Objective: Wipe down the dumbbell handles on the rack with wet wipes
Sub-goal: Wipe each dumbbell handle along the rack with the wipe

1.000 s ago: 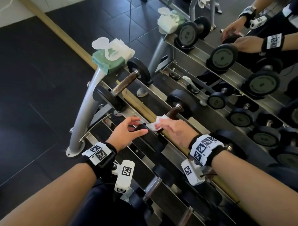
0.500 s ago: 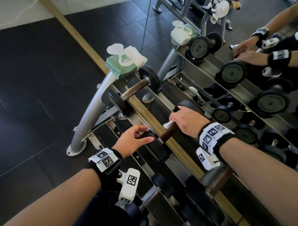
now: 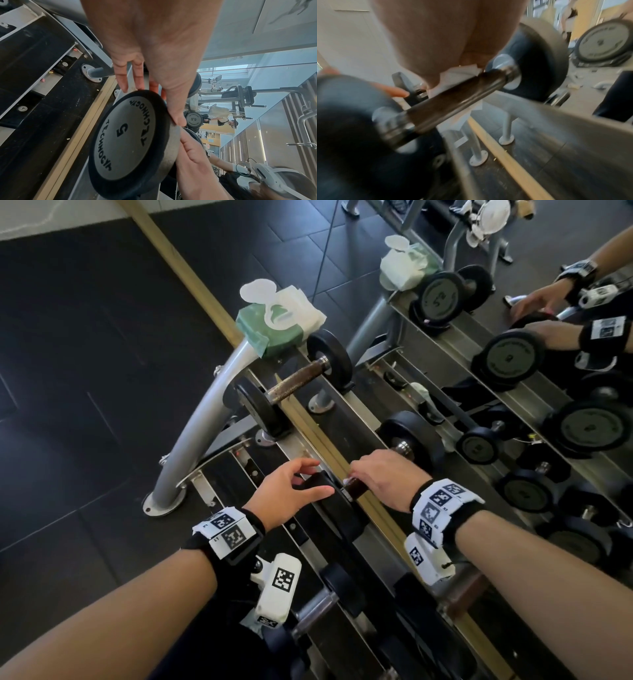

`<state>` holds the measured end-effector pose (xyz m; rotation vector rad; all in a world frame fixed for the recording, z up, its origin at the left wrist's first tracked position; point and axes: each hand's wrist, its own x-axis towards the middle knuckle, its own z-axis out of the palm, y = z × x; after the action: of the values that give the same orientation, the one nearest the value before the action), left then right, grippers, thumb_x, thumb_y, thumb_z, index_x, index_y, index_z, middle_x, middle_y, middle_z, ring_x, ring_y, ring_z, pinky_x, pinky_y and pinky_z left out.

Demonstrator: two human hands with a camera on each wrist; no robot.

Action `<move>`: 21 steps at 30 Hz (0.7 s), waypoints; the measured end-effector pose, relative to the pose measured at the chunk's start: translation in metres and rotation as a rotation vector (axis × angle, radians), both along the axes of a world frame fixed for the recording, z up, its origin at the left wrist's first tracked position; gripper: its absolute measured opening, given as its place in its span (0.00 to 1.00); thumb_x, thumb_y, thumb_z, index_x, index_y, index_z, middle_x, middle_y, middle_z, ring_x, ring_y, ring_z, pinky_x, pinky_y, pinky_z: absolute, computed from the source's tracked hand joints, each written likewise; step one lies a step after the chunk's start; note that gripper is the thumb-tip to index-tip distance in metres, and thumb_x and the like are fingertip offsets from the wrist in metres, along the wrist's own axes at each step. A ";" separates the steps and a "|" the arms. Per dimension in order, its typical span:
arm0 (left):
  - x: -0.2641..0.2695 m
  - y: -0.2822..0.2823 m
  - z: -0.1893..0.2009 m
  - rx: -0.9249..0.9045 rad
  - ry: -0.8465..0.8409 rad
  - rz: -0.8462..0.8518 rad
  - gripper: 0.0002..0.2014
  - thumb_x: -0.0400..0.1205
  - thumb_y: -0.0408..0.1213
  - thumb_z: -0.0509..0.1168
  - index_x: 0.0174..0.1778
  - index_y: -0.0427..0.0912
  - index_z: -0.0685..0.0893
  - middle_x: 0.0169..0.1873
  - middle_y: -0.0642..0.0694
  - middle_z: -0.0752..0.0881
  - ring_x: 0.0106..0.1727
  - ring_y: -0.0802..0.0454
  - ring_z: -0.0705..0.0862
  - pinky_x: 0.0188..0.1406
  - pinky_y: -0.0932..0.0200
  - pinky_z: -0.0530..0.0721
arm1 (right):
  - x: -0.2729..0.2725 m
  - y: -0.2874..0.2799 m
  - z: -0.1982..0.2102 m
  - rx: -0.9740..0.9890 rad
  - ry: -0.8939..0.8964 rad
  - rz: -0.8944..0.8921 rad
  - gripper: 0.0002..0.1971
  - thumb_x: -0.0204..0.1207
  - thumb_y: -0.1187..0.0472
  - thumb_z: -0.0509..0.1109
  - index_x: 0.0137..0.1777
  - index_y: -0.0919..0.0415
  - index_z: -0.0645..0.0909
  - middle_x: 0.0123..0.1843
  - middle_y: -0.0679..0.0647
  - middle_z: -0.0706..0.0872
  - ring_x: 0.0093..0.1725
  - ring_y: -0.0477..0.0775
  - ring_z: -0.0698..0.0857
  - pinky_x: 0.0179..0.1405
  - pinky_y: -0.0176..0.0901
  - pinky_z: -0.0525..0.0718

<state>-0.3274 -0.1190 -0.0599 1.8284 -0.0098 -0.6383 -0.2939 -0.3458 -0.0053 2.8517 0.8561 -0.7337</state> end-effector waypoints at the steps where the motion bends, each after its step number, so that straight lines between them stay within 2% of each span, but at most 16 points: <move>1: 0.000 0.000 0.000 0.002 -0.001 -0.003 0.31 0.73 0.56 0.75 0.73 0.62 0.75 0.60 0.66 0.80 0.64 0.63 0.78 0.59 0.63 0.76 | -0.004 0.007 -0.001 0.012 0.009 0.023 0.13 0.79 0.60 0.69 0.61 0.47 0.77 0.50 0.45 0.84 0.50 0.50 0.82 0.60 0.50 0.83; 4: 0.001 0.001 -0.001 -0.002 0.007 -0.018 0.31 0.74 0.56 0.75 0.74 0.63 0.74 0.61 0.65 0.79 0.64 0.62 0.78 0.61 0.61 0.77 | -0.003 0.007 0.001 -0.007 0.005 0.126 0.10 0.80 0.58 0.68 0.59 0.47 0.76 0.45 0.42 0.77 0.45 0.46 0.75 0.56 0.44 0.78; 6: 0.001 0.002 -0.002 -0.011 0.009 -0.028 0.32 0.74 0.56 0.74 0.74 0.63 0.73 0.62 0.64 0.79 0.65 0.60 0.78 0.66 0.57 0.78 | 0.006 -0.002 0.009 -0.044 0.006 0.067 0.09 0.79 0.57 0.69 0.57 0.46 0.76 0.45 0.41 0.75 0.46 0.46 0.75 0.56 0.43 0.78; 9: 0.001 0.002 -0.003 -0.013 0.009 -0.034 0.33 0.74 0.56 0.74 0.75 0.64 0.72 0.63 0.64 0.79 0.66 0.59 0.78 0.67 0.55 0.78 | 0.014 -0.007 0.013 -0.122 0.027 -0.071 0.09 0.78 0.59 0.70 0.55 0.48 0.75 0.46 0.44 0.78 0.52 0.50 0.80 0.57 0.48 0.83; 12: 0.002 0.001 -0.002 -0.016 0.009 -0.036 0.34 0.75 0.55 0.74 0.77 0.63 0.71 0.64 0.62 0.79 0.66 0.59 0.78 0.65 0.58 0.77 | 0.009 0.010 0.007 -0.085 0.088 -0.146 0.09 0.79 0.61 0.68 0.54 0.49 0.74 0.47 0.48 0.83 0.51 0.53 0.82 0.58 0.53 0.84; 15: 0.001 0.001 -0.001 -0.027 0.010 -0.036 0.34 0.76 0.53 0.74 0.78 0.63 0.69 0.64 0.62 0.79 0.66 0.59 0.77 0.61 0.62 0.76 | 0.006 0.017 0.004 -0.055 0.147 -0.164 0.11 0.80 0.62 0.67 0.58 0.47 0.74 0.48 0.52 0.86 0.50 0.55 0.86 0.57 0.54 0.86; 19: 0.002 0.002 -0.003 -0.028 0.000 -0.043 0.35 0.77 0.52 0.73 0.79 0.63 0.67 0.66 0.61 0.78 0.66 0.59 0.77 0.62 0.62 0.76 | 0.014 0.004 0.007 -0.087 0.038 -0.188 0.14 0.76 0.59 0.72 0.57 0.46 0.73 0.43 0.49 0.81 0.47 0.52 0.82 0.54 0.49 0.84; 21: 0.001 0.002 -0.004 -0.026 -0.003 -0.041 0.34 0.77 0.53 0.73 0.78 0.64 0.67 0.64 0.63 0.78 0.64 0.63 0.77 0.58 0.66 0.76 | 0.008 0.010 0.005 -0.043 0.015 -0.244 0.12 0.76 0.59 0.71 0.55 0.47 0.73 0.43 0.49 0.81 0.46 0.52 0.83 0.51 0.48 0.85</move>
<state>-0.3263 -0.1168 -0.0638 1.8081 -0.0575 -0.6612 -0.2864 -0.3361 -0.0007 2.9470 0.4910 -0.7877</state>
